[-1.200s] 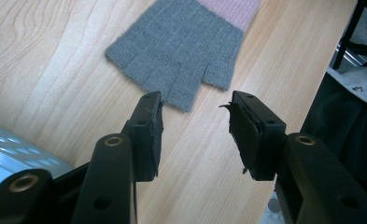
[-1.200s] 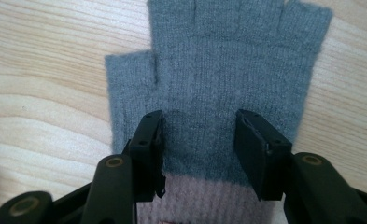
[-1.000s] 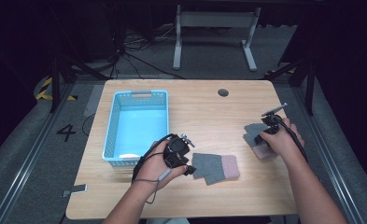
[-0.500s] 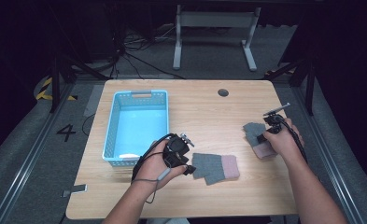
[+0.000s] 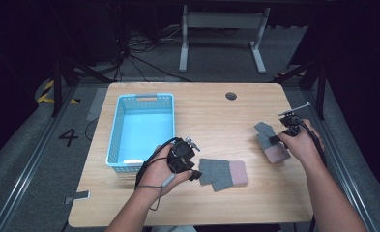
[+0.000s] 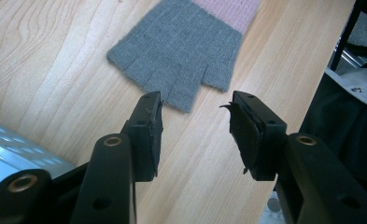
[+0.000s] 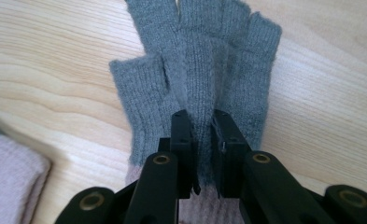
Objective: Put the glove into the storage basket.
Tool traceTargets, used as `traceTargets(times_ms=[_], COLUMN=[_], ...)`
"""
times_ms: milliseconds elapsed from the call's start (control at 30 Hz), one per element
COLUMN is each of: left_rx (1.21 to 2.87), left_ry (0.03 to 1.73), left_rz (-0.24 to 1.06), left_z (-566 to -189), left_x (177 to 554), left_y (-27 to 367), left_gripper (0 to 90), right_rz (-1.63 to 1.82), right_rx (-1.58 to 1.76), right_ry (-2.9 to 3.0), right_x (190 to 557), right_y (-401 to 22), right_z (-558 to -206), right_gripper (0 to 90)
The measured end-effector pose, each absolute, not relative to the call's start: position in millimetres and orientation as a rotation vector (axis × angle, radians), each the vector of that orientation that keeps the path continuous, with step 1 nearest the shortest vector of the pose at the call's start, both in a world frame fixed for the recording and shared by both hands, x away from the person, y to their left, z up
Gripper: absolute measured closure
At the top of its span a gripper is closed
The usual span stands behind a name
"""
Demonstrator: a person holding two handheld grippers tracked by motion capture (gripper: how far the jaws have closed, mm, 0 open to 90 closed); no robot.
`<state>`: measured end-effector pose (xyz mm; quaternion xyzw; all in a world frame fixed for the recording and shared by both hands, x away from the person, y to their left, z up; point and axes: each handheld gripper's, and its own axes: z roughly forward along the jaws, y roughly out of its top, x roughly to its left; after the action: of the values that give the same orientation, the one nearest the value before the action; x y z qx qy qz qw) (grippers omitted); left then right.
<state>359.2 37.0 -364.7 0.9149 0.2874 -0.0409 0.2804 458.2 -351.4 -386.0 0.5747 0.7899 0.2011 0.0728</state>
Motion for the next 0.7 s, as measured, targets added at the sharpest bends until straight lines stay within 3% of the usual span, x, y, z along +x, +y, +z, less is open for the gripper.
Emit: traceTargets(times_ms=[700], left_rx=[2.446], left_ry=[0.765], left_rz=[-0.102], left_z=[-362], left_x=[359], left_y=[38], left_gripper=[54.0], right_rz=[0.705], right_rx=[1.393], right_ry=[2.564], right_x=[422], right_y=[-316], right_z=[-321], right_gripper=[79.9])
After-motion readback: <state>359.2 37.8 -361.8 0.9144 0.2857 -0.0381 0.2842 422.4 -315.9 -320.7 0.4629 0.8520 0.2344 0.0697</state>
